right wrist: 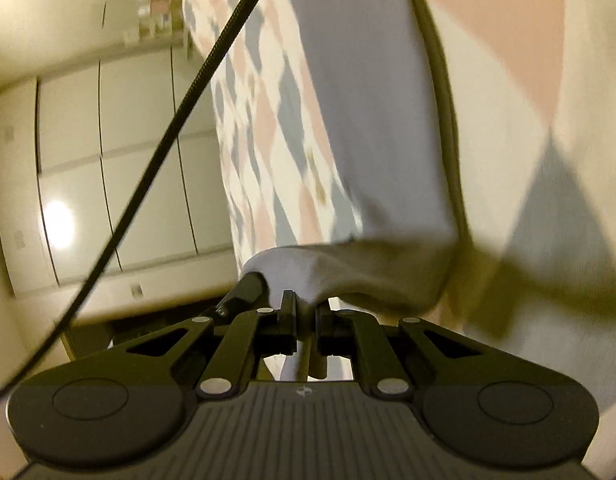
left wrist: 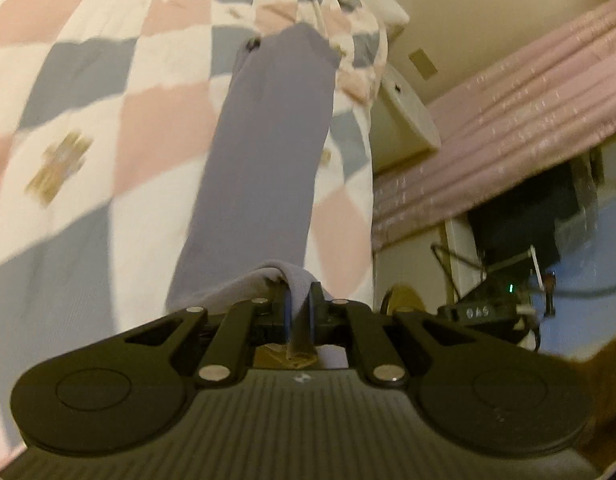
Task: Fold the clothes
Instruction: 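Lift the cuff end with both grippers and fold it toward the waistband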
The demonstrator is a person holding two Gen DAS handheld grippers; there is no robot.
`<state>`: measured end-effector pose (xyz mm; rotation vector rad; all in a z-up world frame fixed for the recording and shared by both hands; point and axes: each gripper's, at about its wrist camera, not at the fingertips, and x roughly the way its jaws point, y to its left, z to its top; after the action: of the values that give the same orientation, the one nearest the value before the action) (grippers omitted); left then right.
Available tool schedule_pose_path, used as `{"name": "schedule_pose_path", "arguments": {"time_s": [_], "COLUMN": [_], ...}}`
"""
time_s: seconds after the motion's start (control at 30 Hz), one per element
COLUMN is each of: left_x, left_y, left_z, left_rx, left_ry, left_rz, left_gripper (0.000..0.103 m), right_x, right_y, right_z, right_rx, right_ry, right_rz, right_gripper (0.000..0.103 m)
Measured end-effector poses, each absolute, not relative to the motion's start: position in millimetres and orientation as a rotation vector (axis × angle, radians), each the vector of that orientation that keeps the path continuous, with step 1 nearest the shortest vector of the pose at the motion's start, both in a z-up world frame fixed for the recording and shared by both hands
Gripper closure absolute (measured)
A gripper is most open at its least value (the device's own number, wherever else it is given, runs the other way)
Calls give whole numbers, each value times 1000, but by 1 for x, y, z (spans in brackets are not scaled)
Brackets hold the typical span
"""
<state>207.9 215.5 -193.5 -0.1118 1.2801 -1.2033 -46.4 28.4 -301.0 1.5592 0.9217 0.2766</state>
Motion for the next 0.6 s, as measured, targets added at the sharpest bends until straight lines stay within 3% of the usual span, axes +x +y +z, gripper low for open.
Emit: {"name": "schedule_pose_path", "arguments": {"time_s": [0.6], "left_x": [262], "left_y": [-44], "left_z": [-260], "left_rx": [-143], "left_ry": [1359], "left_rz": [-924], "left_gripper": [98], "right_x": [125], "right_y": [-213], "right_z": [-349], "right_rx": [1593], "right_ry": [936], "right_rz": [123], "right_gripper": [95]}}
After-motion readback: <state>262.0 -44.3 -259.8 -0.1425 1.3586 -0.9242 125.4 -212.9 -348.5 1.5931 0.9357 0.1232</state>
